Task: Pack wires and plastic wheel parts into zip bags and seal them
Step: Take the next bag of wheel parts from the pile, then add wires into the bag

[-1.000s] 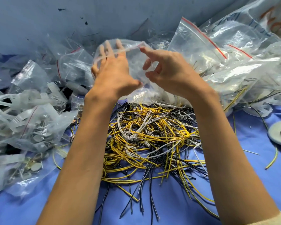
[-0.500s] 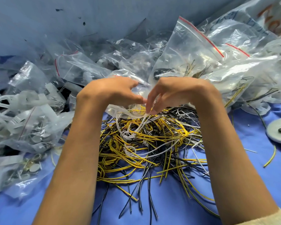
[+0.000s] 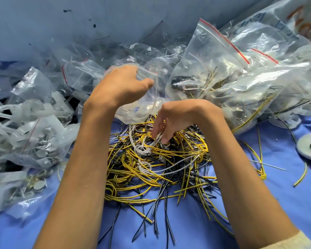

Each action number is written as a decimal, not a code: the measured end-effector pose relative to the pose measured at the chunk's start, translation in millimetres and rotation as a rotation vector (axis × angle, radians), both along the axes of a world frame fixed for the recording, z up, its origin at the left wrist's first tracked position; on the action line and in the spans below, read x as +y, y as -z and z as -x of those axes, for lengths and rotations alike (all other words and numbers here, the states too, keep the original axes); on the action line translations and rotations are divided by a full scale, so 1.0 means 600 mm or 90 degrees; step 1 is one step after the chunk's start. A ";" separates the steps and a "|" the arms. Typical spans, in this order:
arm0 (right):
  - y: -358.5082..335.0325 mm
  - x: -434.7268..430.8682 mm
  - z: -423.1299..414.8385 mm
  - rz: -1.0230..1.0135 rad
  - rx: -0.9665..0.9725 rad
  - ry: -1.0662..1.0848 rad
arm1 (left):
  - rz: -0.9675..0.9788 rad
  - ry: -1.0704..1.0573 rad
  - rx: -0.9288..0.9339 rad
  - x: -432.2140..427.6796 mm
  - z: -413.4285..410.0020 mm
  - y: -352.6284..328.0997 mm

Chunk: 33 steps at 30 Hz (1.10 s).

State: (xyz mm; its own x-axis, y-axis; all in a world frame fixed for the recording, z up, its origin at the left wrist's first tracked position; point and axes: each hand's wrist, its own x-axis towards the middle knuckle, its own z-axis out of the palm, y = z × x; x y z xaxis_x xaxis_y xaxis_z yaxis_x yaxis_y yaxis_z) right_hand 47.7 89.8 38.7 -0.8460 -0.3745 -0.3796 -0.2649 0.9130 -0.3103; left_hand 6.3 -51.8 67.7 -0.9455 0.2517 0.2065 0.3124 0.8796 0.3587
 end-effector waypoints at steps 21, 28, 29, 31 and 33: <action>-0.033 0.034 -0.013 0.241 0.169 0.056 | -0.043 0.206 -0.162 0.001 -0.034 -0.019; -0.035 0.023 -0.017 0.054 0.142 0.003 | -0.022 0.265 -0.208 -0.006 -0.043 -0.020; -0.033 0.016 -0.017 0.025 0.117 -0.001 | -0.022 0.267 -0.203 -0.006 -0.043 -0.021; -0.024 -0.002 -0.014 -0.024 0.065 -0.024 | -0.015 0.266 -0.193 -0.005 -0.043 -0.022; -0.012 -0.022 -0.008 -0.065 0.025 -0.052 | -0.012 0.266 -0.189 -0.005 -0.043 -0.020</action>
State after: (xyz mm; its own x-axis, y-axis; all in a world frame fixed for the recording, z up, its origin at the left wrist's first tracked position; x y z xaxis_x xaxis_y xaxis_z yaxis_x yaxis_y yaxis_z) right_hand 52.6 76.6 46.1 -0.8291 -0.4034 -0.3870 -0.3493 0.9144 -0.2047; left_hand 31.8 -55.1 79.9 -0.7835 0.6197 -0.0470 0.5184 0.6934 0.5004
